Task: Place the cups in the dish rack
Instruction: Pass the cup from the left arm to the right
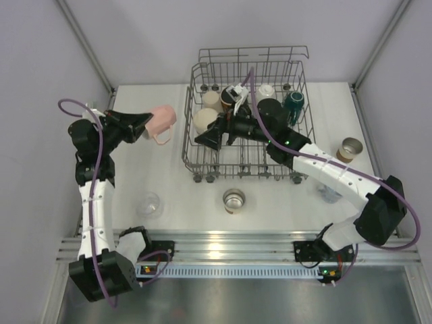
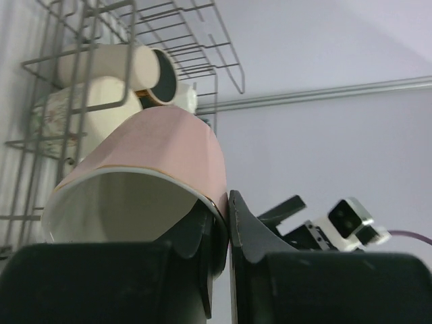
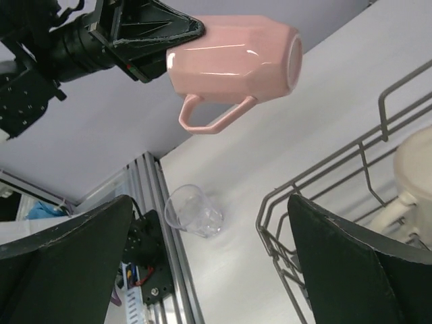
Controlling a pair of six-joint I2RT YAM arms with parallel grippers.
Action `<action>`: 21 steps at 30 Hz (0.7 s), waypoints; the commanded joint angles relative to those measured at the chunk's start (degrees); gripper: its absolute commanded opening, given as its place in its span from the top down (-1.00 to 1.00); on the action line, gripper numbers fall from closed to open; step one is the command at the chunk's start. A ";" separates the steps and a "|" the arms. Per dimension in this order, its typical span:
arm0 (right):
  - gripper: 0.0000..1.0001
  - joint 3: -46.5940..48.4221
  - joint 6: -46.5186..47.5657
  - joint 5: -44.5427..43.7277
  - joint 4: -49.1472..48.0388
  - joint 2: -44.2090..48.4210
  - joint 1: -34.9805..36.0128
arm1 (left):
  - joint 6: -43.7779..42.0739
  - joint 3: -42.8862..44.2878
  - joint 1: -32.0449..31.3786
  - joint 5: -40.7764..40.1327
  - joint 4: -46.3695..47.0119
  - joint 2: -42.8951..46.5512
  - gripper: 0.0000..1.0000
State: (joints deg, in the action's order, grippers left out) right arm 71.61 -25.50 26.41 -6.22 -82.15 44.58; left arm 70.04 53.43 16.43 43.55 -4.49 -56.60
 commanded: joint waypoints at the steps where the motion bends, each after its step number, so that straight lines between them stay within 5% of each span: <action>1: -0.96 3.25 -4.82 1.72 -6.62 -2.92 2.70 | 10.46 -1.22 -2.01 2.68 23.90 5.27 1.00; 7: -0.84 7.75 -9.57 2.76 -9.15 -9.43 6.39 | 15.20 -5.00 -5.87 2.95 37.79 9.13 1.00; 21: -0.61 5.47 -19.49 3.03 -28.65 -10.84 10.71 | 21.98 -14.75 -9.13 -0.39 51.33 16.17 1.00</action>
State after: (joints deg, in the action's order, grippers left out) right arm 76.27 -41.80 29.87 -24.23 -94.98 54.26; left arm 88.47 39.72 7.86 45.45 34.04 -41.74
